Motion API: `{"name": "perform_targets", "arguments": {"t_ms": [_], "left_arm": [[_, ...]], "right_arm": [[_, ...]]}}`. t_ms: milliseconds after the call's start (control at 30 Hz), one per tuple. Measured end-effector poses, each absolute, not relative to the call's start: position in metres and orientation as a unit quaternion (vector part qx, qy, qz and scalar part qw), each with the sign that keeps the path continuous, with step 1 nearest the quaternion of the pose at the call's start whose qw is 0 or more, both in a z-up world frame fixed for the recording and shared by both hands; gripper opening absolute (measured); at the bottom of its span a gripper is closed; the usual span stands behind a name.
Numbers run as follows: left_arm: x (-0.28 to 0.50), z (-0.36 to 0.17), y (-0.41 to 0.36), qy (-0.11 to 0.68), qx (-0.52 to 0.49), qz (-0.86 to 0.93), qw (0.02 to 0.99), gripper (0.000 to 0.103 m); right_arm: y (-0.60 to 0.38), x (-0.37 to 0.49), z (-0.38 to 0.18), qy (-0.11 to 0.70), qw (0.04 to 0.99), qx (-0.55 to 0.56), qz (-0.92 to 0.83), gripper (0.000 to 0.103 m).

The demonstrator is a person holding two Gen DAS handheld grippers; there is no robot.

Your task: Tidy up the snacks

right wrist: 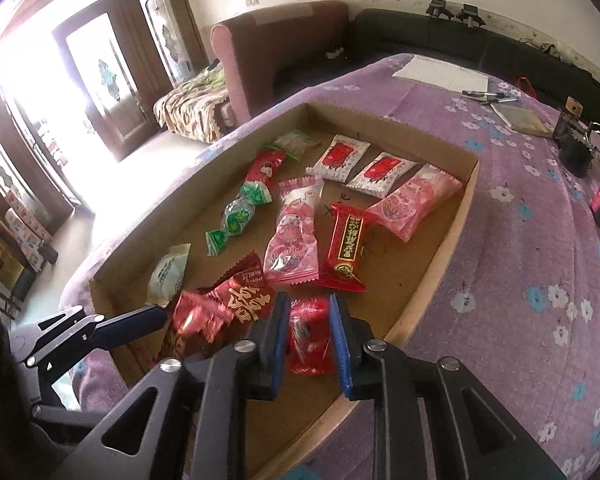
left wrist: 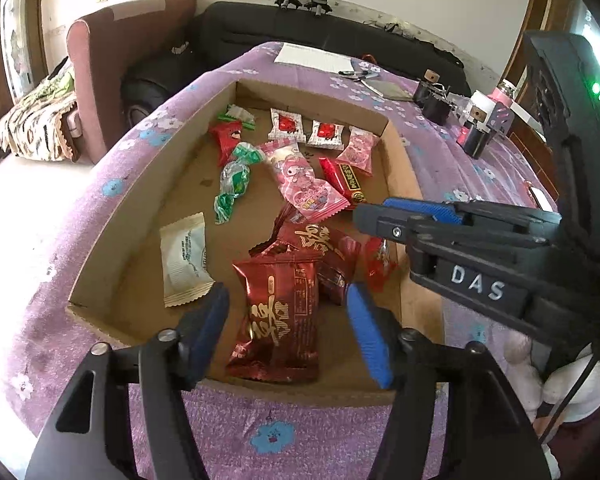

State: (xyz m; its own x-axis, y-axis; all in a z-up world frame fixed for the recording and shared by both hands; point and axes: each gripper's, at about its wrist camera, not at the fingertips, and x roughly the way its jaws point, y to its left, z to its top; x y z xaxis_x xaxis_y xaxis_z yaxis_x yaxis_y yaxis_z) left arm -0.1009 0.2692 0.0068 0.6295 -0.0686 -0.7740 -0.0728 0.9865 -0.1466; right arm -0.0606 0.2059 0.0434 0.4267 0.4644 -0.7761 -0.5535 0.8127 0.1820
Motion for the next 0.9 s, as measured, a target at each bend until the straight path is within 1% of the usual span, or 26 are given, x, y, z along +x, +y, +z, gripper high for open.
{"name": "perform_targets", "arguments": {"t_ms": [33,133,200,267,400,533,600,667,767,800,833,900], "left_arm": [[-0.102,0.008,0.268,0.429,-0.08,0.002,0.9,0.061],[-0.105,0.013,0.267,0.424,-0.077,0.004,0.902,0.061],[-0.108,0.018,0.266,0.418,-0.078,0.005,0.905,0.061],[-0.11,0.021,0.264,0.413,-0.078,0.005,0.907,0.061],[-0.117,0.03,0.257,0.393,-0.067,0.017,0.917,0.061],[-0.132,0.047,0.249,0.342,-0.047,0.054,0.937,0.062],[-0.142,0.059,0.247,0.306,-0.035,0.081,0.948,0.07],[-0.159,0.074,0.243,0.25,-0.02,0.122,0.96,0.086],[-0.184,0.096,0.236,0.166,-0.002,0.163,0.973,0.089],[-0.193,0.105,0.234,0.136,-0.001,0.172,0.976,0.093],[-0.198,0.11,0.233,0.118,-0.002,0.179,0.977,0.103],[-0.207,0.118,0.233,0.088,-0.008,0.194,0.977,0.103]], "right_arm": [[0.203,-0.062,0.046,0.438,0.846,-0.045,0.302,0.031],[0.191,-0.067,0.057,0.424,0.854,-0.028,0.3,0.033],[0.181,-0.071,0.064,0.412,0.863,-0.016,0.293,0.038],[0.166,-0.077,0.071,0.4,0.871,0.002,0.284,0.045],[0.142,-0.088,0.076,0.391,0.88,0.035,0.268,0.045],[0.122,-0.103,0.075,0.382,0.889,0.053,0.246,0.046],[0.112,-0.11,0.074,0.379,0.893,0.061,0.237,0.047],[0.104,-0.118,0.075,0.376,0.894,0.07,0.232,0.048],[0.096,-0.127,0.076,0.371,0.896,0.077,0.233,0.048],[0.094,-0.13,0.077,0.369,0.896,0.078,0.233,0.048],[0.093,-0.133,0.077,0.366,0.897,0.078,0.234,0.048],[0.091,-0.14,0.079,0.361,0.898,0.078,0.238,0.049]]}}
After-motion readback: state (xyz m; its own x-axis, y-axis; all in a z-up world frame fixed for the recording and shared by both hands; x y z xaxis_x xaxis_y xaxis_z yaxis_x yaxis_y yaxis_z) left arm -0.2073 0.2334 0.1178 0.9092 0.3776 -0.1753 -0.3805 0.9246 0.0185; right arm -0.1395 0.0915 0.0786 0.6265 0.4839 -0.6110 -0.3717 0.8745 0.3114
